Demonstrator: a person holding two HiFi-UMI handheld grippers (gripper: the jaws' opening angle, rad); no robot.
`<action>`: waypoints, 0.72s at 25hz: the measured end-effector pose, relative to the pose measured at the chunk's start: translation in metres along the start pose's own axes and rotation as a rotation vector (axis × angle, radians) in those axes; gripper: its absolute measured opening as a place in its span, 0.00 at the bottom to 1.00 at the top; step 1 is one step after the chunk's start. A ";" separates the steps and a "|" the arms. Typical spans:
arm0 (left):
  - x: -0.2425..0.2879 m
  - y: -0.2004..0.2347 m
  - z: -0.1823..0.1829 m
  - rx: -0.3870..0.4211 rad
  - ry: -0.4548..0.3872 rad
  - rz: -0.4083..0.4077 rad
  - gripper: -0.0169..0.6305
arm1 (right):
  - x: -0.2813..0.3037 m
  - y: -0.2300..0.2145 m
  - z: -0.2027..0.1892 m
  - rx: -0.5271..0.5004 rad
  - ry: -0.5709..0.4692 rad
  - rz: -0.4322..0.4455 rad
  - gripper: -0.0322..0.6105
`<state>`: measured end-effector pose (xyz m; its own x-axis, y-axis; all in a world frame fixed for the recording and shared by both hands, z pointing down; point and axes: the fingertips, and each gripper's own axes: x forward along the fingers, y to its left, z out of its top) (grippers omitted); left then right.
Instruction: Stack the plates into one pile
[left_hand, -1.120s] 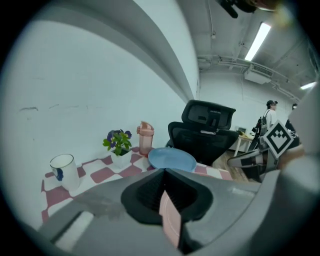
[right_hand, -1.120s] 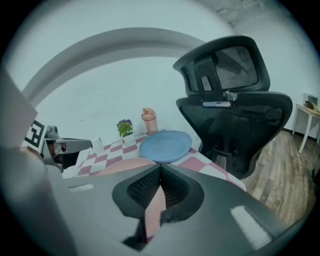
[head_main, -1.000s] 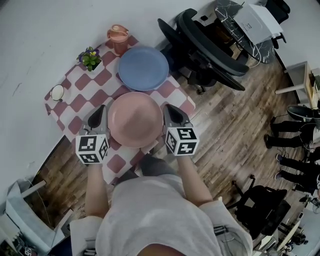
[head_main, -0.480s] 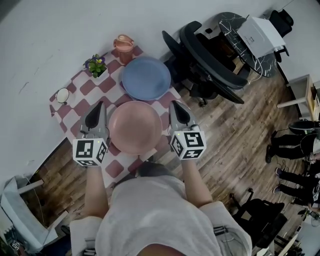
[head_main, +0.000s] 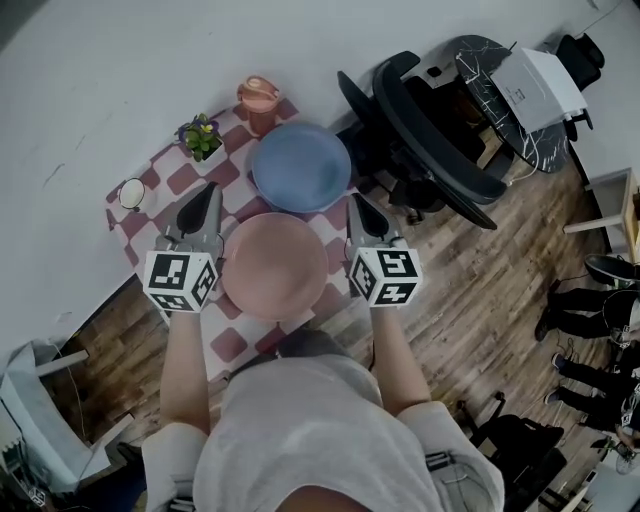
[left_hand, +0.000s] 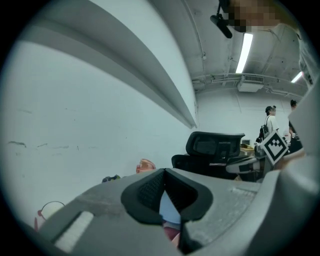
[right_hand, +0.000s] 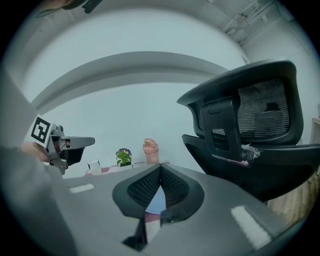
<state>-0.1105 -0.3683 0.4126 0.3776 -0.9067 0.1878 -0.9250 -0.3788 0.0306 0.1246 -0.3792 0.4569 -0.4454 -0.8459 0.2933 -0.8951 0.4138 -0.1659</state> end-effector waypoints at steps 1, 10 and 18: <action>0.007 0.003 -0.007 -0.019 0.029 0.002 0.03 | 0.004 -0.003 -0.002 0.007 0.020 -0.002 0.05; 0.062 0.015 -0.088 -0.157 0.308 -0.013 0.04 | 0.039 -0.041 -0.049 0.096 0.222 -0.067 0.08; 0.104 0.019 -0.150 -0.196 0.525 -0.061 0.18 | 0.068 -0.070 -0.094 0.180 0.345 -0.114 0.15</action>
<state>-0.0954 -0.4414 0.5803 0.4045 -0.6516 0.6417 -0.9119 -0.3404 0.2292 0.1555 -0.4345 0.5768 -0.3512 -0.7081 0.6126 -0.9351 0.2328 -0.2670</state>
